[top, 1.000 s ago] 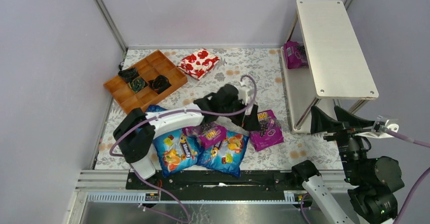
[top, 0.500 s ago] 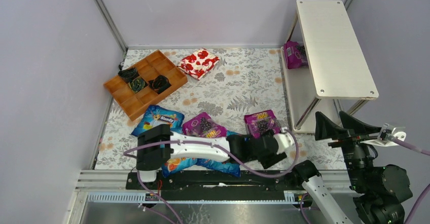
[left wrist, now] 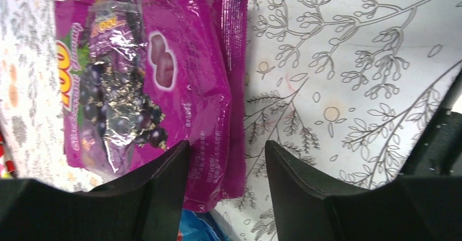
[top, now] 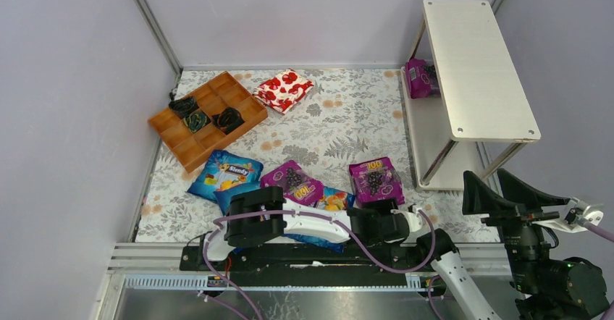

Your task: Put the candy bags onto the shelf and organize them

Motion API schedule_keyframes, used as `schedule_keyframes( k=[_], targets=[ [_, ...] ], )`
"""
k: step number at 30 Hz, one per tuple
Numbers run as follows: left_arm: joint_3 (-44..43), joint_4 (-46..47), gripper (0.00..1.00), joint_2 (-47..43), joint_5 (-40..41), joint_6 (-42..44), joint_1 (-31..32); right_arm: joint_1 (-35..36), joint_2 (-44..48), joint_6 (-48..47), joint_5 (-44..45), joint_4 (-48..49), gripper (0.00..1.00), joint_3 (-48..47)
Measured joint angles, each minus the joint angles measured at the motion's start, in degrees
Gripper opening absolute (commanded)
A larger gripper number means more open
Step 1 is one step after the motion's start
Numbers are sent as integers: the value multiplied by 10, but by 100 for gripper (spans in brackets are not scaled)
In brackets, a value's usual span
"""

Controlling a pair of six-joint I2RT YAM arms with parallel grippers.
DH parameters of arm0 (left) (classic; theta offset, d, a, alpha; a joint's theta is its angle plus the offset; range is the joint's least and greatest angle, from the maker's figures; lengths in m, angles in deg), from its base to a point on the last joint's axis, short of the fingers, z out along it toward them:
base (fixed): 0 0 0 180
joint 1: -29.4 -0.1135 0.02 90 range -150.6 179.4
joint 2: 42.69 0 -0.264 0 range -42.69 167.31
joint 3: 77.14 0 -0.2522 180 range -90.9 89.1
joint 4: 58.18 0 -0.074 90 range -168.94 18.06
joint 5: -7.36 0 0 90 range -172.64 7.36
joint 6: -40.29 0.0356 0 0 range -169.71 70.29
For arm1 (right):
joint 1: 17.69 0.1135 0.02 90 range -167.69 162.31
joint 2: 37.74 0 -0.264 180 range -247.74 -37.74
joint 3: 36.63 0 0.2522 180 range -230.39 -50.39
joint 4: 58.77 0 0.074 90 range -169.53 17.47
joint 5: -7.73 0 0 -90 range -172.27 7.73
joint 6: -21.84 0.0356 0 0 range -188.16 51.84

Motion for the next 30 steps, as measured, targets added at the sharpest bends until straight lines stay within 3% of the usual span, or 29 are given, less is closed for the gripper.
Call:
schedule_keyframes(
  k=[8,12,15,24,30],
  targets=[
    [-1,17,27,5,56,20,0,0,0,2,0,-11,100,-5],
    [-1,20,19,6,76,24,-2,0,-1,35,33,-14,100,-3],
    [-1,20,2,6,83,20,-7,0,-6,71,72,-23,100,-8],
    [4,-6,0,-33,63,-41,-49,0,-14,73,86,-14,100,-14],
    [15,-46,0,-125,-9,-118,-137,0,-152,63,56,-33,100,-80]
  ],
)
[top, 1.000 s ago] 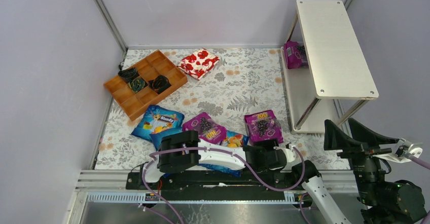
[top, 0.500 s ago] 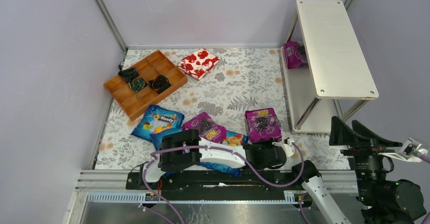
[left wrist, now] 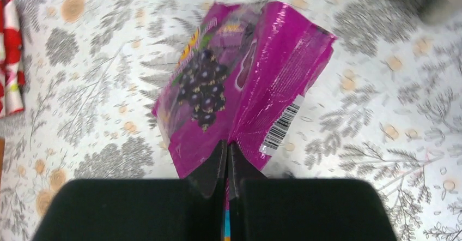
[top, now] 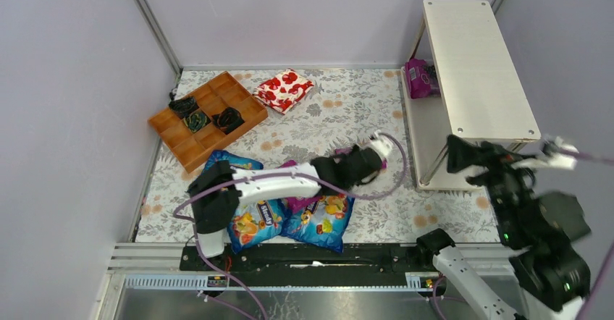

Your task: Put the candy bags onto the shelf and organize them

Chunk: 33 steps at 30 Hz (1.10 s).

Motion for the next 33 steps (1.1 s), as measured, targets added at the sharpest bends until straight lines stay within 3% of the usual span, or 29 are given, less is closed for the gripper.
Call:
schedule_keyframes(
  k=[10,17,26,33],
  targets=[
    [0,-82,0,-70,-99,-107,-136,0,-272,13,-201,6,100,-61],
    [38,-99,0,-108,-191,-165,-215,2,-374,97,-292,67,100,-26],
    [53,-83,0,-125,-307,-208,-315,52,-429,159,-278,119,100,1],
    [93,-47,0,-132,-407,-243,-363,109,-513,223,-203,143,100,9]
  ],
)
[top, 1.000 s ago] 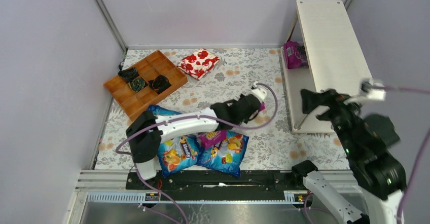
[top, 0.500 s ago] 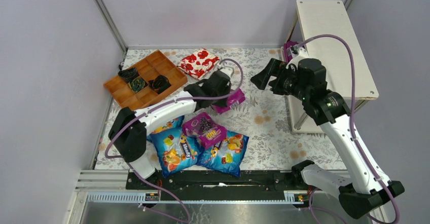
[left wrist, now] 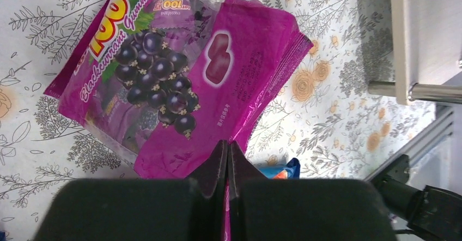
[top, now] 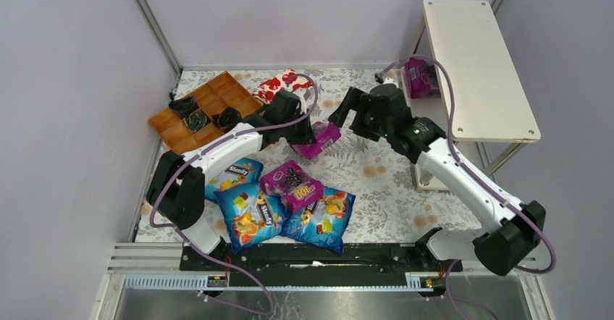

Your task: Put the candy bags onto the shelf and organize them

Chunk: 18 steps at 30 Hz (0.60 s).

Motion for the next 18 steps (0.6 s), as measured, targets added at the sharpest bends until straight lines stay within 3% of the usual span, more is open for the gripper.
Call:
schedule_keyframes(
  k=[12,18],
  targets=[
    [32,41,0,-8,-89,-42,-41,72,-88,214,158,34,100,30],
    [39,48,0,-11,-102,-47,-43,81,-170,282,184,12,100,-3]
  ],
)
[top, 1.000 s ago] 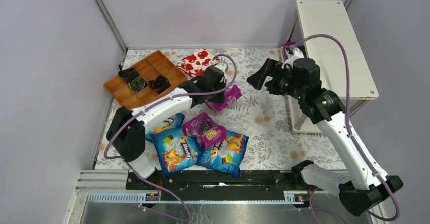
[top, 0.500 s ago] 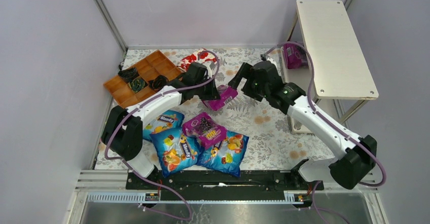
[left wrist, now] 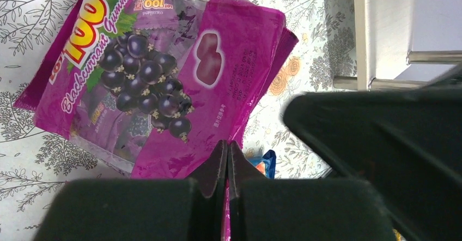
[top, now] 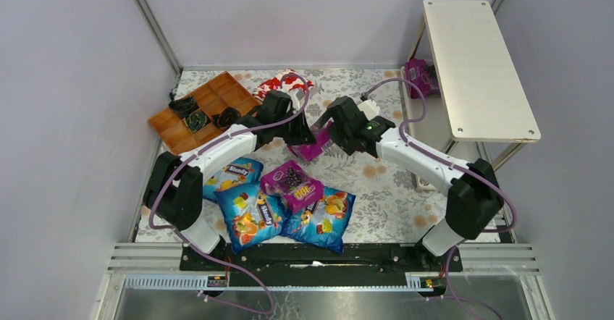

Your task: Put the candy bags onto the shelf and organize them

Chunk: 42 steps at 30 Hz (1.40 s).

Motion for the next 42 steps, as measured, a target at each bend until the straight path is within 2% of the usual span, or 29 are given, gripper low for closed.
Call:
schedule_keyframes(
  k=[12,25,42],
  targets=[
    [9,9,0,-8,-22,-4,-2,0,-86,32,-19,-1,100,-6],
    [18,13,0,-11,-35,-9,-5,0,-91,47,-34,17,100,-4],
    [27,26,0,-16,-52,-13,-6,0,-149,58,-28,59,77,-1]
  ],
)
